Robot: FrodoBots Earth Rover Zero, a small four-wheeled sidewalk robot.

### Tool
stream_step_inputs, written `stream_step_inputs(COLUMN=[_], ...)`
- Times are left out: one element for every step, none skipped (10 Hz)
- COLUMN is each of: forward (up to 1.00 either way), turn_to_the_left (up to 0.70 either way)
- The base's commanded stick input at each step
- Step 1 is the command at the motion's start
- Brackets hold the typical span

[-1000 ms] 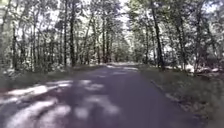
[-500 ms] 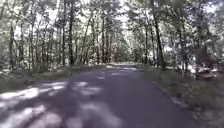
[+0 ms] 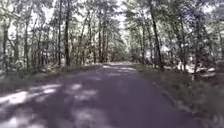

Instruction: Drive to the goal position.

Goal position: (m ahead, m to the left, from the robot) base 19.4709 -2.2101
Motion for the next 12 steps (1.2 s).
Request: stream_step_inputs(forward=[0.45, 0.45, 0.45, 0.45, 0.45, 0.45, 0.45, 0.45, 0.45, 0.45, 0.45, 0.45], turn_to_the_left=[0.00, 0.00, 0.00, 0.00, 0.00, -0.08, -0.27, -0.27, -0.27, -0.27, -0.15, 0.00])
